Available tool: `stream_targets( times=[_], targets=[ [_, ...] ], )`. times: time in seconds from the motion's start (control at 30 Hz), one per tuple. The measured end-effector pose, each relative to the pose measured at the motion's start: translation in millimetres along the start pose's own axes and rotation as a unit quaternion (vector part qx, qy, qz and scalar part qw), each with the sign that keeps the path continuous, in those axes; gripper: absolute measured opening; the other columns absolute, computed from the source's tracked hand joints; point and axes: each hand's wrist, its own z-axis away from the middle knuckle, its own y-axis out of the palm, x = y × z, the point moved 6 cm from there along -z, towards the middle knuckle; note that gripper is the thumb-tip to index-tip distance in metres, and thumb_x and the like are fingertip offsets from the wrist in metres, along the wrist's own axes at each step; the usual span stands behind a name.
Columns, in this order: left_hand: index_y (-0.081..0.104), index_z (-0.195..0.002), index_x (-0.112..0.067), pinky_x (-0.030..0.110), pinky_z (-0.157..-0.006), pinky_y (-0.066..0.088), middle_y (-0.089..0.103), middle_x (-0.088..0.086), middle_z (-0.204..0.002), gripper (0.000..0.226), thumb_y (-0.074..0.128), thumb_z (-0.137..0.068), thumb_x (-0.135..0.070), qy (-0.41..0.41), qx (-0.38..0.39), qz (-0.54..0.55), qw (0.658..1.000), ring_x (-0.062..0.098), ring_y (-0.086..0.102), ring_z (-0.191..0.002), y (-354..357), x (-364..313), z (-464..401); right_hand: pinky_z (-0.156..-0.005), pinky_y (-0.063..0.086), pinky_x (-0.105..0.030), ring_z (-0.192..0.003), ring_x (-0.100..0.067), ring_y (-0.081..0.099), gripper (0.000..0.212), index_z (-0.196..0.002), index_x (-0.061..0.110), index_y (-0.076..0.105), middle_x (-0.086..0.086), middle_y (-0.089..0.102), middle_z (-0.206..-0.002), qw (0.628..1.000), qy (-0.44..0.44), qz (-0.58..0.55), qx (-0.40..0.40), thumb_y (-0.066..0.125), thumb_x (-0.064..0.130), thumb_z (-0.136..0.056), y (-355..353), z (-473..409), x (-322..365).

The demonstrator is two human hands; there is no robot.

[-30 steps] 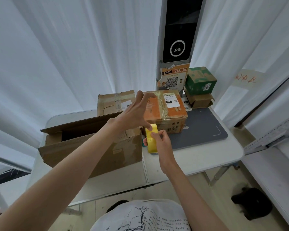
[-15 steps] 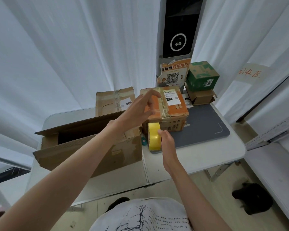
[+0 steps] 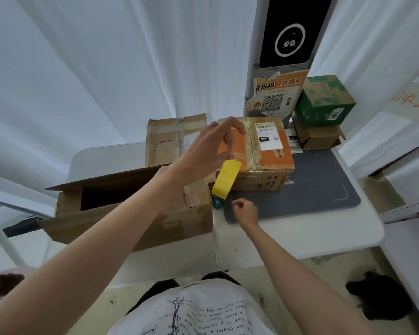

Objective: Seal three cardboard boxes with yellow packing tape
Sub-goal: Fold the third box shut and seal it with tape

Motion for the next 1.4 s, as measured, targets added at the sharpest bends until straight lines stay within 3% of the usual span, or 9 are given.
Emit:
stream_targets(
  times=[0.17, 0.3, 0.43, 0.6, 0.7, 0.83, 1.0, 1.23, 1.4],
  targets=[
    [0.053, -0.12, -0.023, 0.036, -0.093, 0.044, 0.063, -0.01, -0.084, 0.048, 0.077, -0.083, -0.003, 0.006, -0.008, -0.022, 1.0, 0.015, 0.056, -0.093, -19, 0, -14, -0.102, 0.041, -0.041, -0.124, -0.038, 0.048, 0.04, -0.138, 0.016, 0.059, -0.016, 0.048, -0.141, 0.954, -0.11, 0.252, 0.122, 0.049, 0.009, -0.1, 50, -33, -2],
    [0.053, -0.122, -0.021, 0.029, -0.094, 0.042, 0.064, -0.011, -0.083, 0.048, 0.076, -0.084, -0.004, -0.008, -0.007, -0.021, 1.0, 0.014, 0.056, -0.095, -30, 5, -20, -0.113, 0.03, -0.049, -0.139, -0.041, 0.03, 0.061, -0.156, 0.02, 0.032, -0.013, 0.036, -0.155, 0.861, -0.166, 0.429, 0.215, 0.05, 0.012, -0.098, 82, -50, -4],
    [0.053, -0.12, -0.024, 0.024, -0.092, 0.041, 0.061, -0.015, -0.081, 0.047, 0.077, -0.084, -0.006, -0.014, -0.008, -0.013, 1.0, 0.012, 0.054, -0.096, -36, 7, -21, -0.122, 0.015, -0.055, -0.149, -0.042, 0.017, 0.069, -0.158, 0.013, 0.023, -0.016, 0.029, -0.16, 0.793, -0.194, 0.536, 0.214, 0.054, 0.023, -0.098, 99, -57, -5],
    [0.051, -0.119, -0.029, 0.014, -0.089, 0.038, 0.061, -0.014, -0.084, 0.048, 0.077, -0.085, -0.008, -0.025, -0.01, -0.018, 0.999, 0.007, 0.053, -0.097, -42, 11, -19, -0.115, 0.027, -0.051, -0.139, -0.039, 0.032, 0.042, -0.138, 0.014, 0.055, -0.016, 0.045, -0.147, 0.797, -0.234, 0.543, 0.125, 0.054, 0.017, -0.096, 104, -45, 0],
    [0.052, -0.12, -0.027, 0.008, -0.087, 0.035, 0.063, -0.012, -0.085, 0.048, 0.078, -0.084, -0.008, -0.026, -0.018, -0.022, 0.999, 0.007, 0.055, -0.096, -47, 13, -18, -0.099, 0.035, -0.046, -0.126, -0.04, 0.043, 0.032, -0.122, 0.008, 0.066, -0.02, 0.053, -0.132, 0.829, -0.277, 0.475, 0.102, 0.048, 0.007, -0.096, 103, -33, -10],
    [0.052, -0.119, -0.027, 0.001, -0.087, 0.03, 0.065, -0.011, -0.085, 0.049, 0.08, -0.083, -0.009, -0.033, -0.03, -0.024, 0.999, 0.006, 0.059, -0.095, -53, 16, -16, -0.076, 0.041, -0.038, -0.108, -0.042, 0.056, 0.031, -0.127, 0.01, 0.054, -0.018, 0.042, -0.132, 0.905, -0.228, 0.342, 0.114, 0.05, 0.004, -0.097, 97, -27, -20],
    [0.056, -0.116, -0.02, 0.001, -0.087, 0.036, 0.066, -0.008, -0.083, 0.044, 0.081, -0.082, -0.006, -0.027, -0.035, -0.003, 0.999, 0.004, 0.062, -0.091, -57, 10, -14, -0.075, 0.057, -0.033, -0.099, -0.028, 0.06, 0.036, -0.111, 0.022, 0.05, -0.01, 0.043, -0.127, 0.992, -0.116, 0.017, 0.046, 0.06, -0.006, -0.091, 63, -25, -2],
    [0.054, -0.098, -0.013, 0.014, -0.074, 0.049, 0.07, -0.002, -0.08, 0.039, 0.084, -0.076, -0.001, -0.038, -0.053, 0.038, 0.997, 0.009, 0.064, -0.078, -66, -3, -10, -0.077, 0.057, -0.023, -0.095, -0.02, 0.068, 0.028, -0.123, 0.011, 0.062, -0.012, 0.069, -0.107, 0.935, -0.029, -0.354, -0.024, 0.061, 0.028, -0.1, -20, 19, 53],
    [0.048, -0.093, -0.009, 0.025, -0.074, 0.054, 0.068, -0.009, -0.078, 0.038, 0.082, -0.076, 0.0, -0.037, -0.061, 0.032, 0.997, 0.009, 0.065, -0.074, -71, -5, -12, -0.109, 0.045, -0.036, -0.125, -0.023, 0.058, 0.022, -0.104, 0.026, 0.078, -0.004, 0.067, -0.123, 0.854, -0.131, -0.487, 0.125, 0.06, 0.03, -0.094, -65, 59, 135]
  ],
)
